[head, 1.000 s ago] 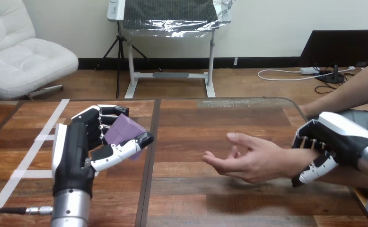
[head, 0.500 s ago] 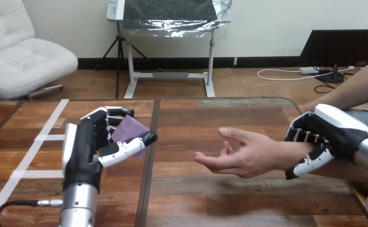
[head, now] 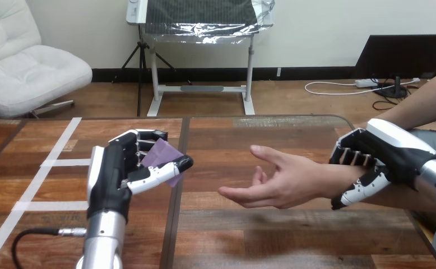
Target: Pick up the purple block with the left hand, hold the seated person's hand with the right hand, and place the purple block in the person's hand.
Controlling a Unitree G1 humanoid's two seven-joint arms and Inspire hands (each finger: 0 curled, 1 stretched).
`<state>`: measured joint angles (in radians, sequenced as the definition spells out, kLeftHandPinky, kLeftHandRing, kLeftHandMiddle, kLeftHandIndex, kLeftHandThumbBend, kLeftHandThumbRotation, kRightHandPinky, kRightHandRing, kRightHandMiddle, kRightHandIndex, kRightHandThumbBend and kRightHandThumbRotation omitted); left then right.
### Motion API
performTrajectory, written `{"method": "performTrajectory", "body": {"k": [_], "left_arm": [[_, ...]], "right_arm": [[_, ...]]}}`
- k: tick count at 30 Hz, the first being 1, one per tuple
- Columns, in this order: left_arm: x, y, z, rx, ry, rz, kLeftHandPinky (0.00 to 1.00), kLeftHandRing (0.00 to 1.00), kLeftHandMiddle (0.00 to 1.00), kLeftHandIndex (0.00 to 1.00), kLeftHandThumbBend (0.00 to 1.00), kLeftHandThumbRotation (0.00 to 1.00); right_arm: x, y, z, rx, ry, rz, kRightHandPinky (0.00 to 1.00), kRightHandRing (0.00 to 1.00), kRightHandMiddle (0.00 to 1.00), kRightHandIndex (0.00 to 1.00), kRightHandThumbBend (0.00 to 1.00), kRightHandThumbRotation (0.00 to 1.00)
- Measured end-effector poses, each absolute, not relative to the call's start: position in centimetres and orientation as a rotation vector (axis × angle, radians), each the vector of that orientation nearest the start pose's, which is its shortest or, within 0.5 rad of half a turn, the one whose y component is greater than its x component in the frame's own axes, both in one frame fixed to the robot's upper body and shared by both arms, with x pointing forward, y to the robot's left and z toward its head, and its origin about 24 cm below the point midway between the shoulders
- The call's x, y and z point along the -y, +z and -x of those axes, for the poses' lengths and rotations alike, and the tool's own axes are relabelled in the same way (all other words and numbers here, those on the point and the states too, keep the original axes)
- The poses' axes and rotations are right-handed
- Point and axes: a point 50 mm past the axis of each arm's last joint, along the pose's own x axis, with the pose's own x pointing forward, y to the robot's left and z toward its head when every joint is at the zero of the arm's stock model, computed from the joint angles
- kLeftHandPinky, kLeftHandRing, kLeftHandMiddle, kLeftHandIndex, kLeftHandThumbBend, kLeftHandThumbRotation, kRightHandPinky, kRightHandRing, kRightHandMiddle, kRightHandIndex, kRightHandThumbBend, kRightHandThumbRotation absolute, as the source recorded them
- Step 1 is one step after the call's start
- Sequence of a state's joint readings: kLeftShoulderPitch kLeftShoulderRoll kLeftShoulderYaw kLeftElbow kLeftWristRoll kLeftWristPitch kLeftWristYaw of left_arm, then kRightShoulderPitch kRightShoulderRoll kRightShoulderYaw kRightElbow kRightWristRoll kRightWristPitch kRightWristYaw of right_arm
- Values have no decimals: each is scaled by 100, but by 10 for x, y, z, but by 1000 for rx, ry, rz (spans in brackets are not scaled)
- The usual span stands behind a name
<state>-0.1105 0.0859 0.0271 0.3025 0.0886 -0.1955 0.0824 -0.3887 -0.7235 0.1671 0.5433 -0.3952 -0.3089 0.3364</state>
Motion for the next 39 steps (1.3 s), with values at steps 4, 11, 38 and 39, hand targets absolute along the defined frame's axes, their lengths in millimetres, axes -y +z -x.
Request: {"method": "performTrajectory", "body": {"k": [4,11,38,39], "left_arm": [[-168,18,-276,-5,64,-167,32,37,42,46,69,0],[-163,15,-286,-24,47,-159,32,36,41,46,70,0],[-133,20,-316,-38,-34,-140,32,36,40,46,73,0],[-131,21,-317,-36,-38,-140,32,36,41,45,73,0]], "right_arm": [[263,79,-311,-103,437,1131,36,43,48,50,94,0],[255,83,-311,-82,455,1125,37,43,48,50,93,0],[234,91,-310,27,485,1078,38,42,46,48,94,0],[233,91,-309,31,484,1077,37,42,46,48,95,0]]}}
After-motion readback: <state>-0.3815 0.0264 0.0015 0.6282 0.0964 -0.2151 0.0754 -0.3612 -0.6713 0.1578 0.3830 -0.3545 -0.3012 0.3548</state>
